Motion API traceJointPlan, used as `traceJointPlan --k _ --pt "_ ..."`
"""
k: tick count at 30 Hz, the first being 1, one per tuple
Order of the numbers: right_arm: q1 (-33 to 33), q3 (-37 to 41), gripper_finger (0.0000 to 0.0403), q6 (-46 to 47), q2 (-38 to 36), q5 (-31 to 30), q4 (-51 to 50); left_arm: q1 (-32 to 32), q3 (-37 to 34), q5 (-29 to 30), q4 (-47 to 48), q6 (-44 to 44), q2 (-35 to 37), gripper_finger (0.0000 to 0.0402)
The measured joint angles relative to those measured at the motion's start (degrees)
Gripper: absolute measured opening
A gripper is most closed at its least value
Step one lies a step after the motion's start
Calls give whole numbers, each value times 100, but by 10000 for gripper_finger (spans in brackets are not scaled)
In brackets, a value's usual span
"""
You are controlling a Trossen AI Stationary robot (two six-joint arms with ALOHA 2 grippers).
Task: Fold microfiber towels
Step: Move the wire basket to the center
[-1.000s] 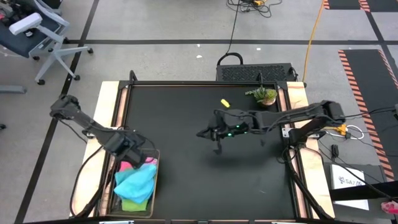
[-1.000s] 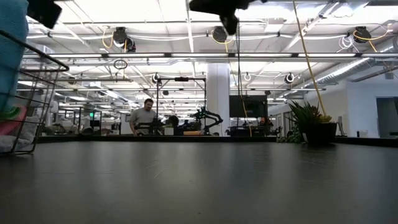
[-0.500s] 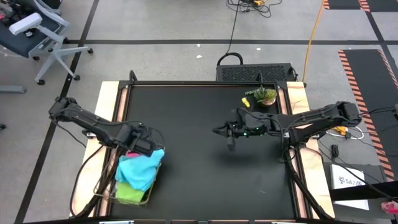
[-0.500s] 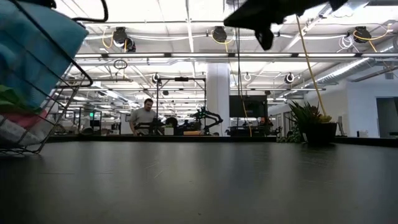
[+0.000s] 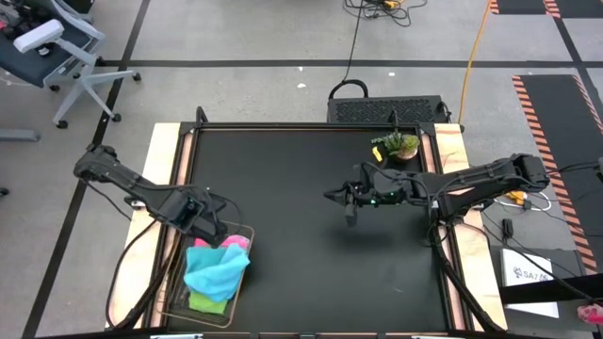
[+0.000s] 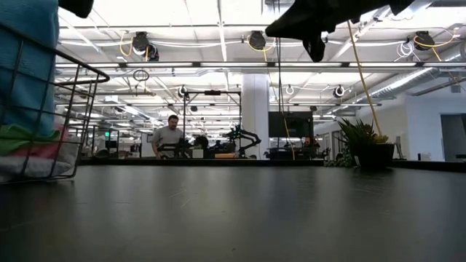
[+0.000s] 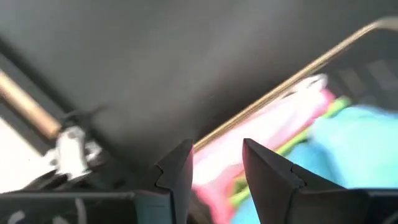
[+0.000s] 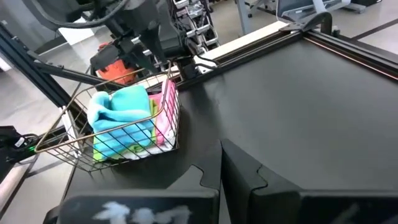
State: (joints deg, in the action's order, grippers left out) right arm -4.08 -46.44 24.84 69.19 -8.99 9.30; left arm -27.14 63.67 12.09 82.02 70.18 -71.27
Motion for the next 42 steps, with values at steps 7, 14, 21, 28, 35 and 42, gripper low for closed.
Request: traceJointPlan --k 7,14,21,28,35,42 --pt "28 0 0 0 2 0 -32 -83 -58 -209 368 -1152 0 140" --pt "28 0 0 0 2 0 -28 132 -58 -177 343 -2429 0 140" --pt "22 0 0 0 2 0 -15 445 -58 -513 334 -3438 0 141" --pt "-70 0 0 2 2 -29 -15 646 -58 -477 293 -3907 0 173" --pt "-196 0 0 2 2 -323 -10 718 -231 -376 46 -4060 5 231" --pt "-203 0 0 105 2 -323 -13 611 -1010 -710 -507 -4375 0 241"
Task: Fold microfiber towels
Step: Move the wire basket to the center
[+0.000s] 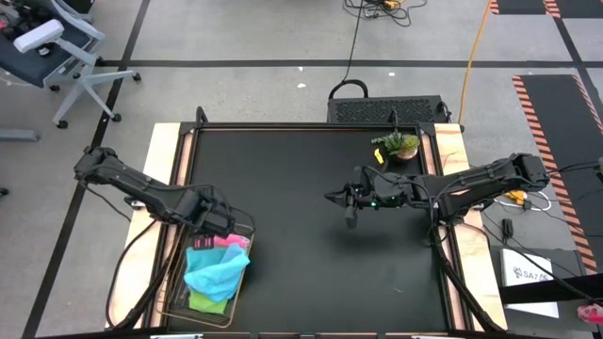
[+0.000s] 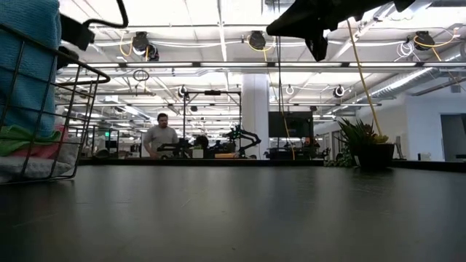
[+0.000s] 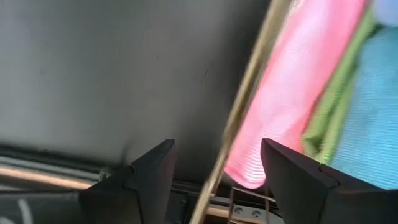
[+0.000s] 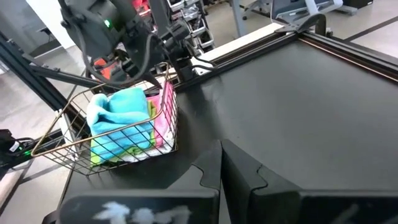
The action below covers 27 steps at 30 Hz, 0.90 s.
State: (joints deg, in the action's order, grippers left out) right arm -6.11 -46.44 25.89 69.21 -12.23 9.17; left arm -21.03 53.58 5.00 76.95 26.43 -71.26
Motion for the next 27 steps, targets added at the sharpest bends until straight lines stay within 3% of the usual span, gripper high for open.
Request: traceJointPlan --k 8,21,27 --pt "2 0 0 4 0 -2 -35 10 20 550 -294 684 2 221" --pt "7 0 0 4 0 -11 -39 493 20 549 -2435 -95 0 14" --pt "2 0 0 4 0 -4 -39 865 28 1270 -3069 14 0 25"
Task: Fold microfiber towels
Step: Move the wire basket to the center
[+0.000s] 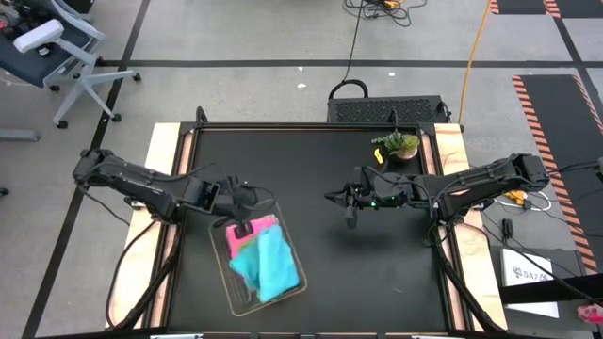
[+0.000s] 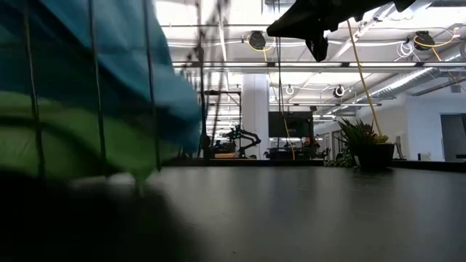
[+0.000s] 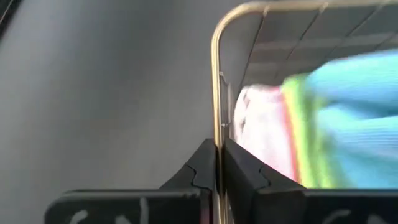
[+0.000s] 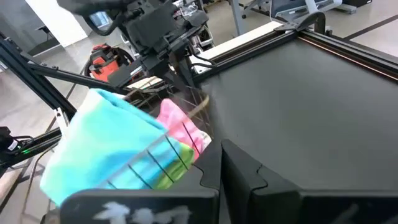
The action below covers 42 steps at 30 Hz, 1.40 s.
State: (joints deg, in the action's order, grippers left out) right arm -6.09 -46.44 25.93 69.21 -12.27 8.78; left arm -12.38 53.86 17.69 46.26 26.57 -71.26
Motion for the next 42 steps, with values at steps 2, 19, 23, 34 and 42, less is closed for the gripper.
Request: traceJointPlan --k 2,19,23,34,42 --pt "0 0 0 0 2 0 0 131 -2 -9 -374 -224 -2 24" --pt "-247 0 0 238 2 299 0 991 -2 -103 -902 -655 1 97" --pt "-445 0 0 468 2 336 7 1131 -2 -93 -907 -626 2 130" --pt "-869 -1640 0 320 845 283 -2243 673 3 1002 -933 510 1109 135" --pt "-704 -3080 0 -446 2591 1562 -2769 87 3 2026 -561 715 2423 84"
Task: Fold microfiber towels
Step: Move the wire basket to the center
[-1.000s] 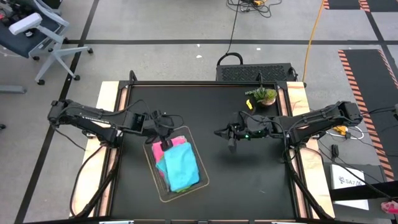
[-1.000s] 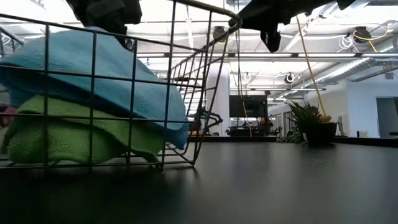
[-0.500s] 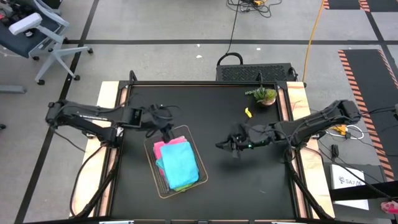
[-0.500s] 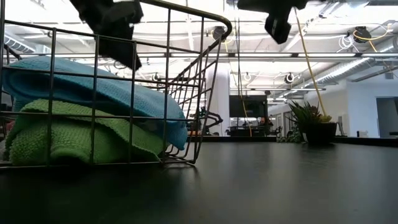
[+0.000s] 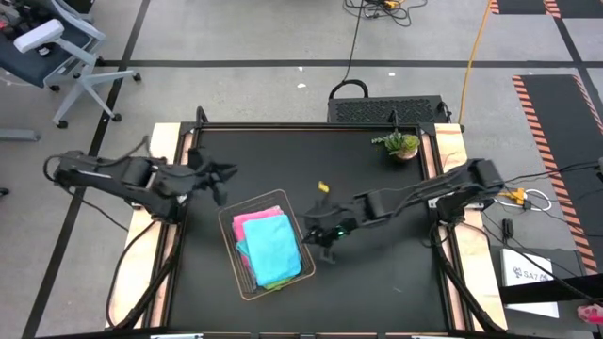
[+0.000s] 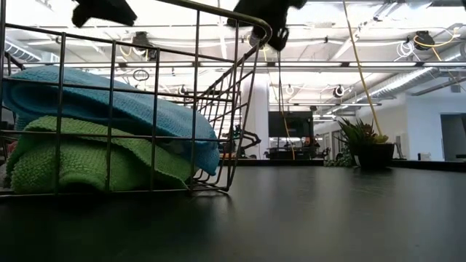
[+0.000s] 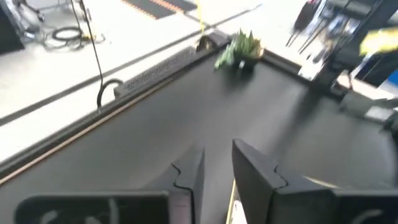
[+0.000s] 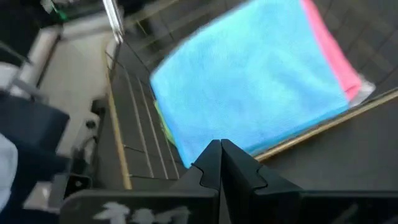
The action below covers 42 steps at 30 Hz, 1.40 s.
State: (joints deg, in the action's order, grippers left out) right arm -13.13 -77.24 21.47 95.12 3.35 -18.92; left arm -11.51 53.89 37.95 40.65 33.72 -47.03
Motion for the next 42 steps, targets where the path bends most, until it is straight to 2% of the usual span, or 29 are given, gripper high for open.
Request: traceJointPlan --k 4,9,21,26,31,34,38,42 --pt "29 -367 0 -54 526 104 -185 -142 0 114 11 -179 419 58" --pt "-27 -805 0 -58 892 103 -381 -149 0 116 196 -381 594 33" --pt "-159 -865 0 481 1121 53 -1131 -149 0 110 635 -415 569 10" --pt "26 -858 0 163 949 -133 -1602 -149 0 107 634 -484 569 10" --pt "430 -844 0 -552 635 -662 -2418 -149 0 103 631 -493 569 10" --pt "747 -841 0 -1084 406 -1046 -2482 -149 0 103 627 -493 569 10" --pt "1242 -843 0 -1642 127 -1267 -2350 -149 0 103 627 -475 569 10" --pt "1553 -843 0 -1376 -231 -1229 -2211 -149 0 98 629 -473 569 10"
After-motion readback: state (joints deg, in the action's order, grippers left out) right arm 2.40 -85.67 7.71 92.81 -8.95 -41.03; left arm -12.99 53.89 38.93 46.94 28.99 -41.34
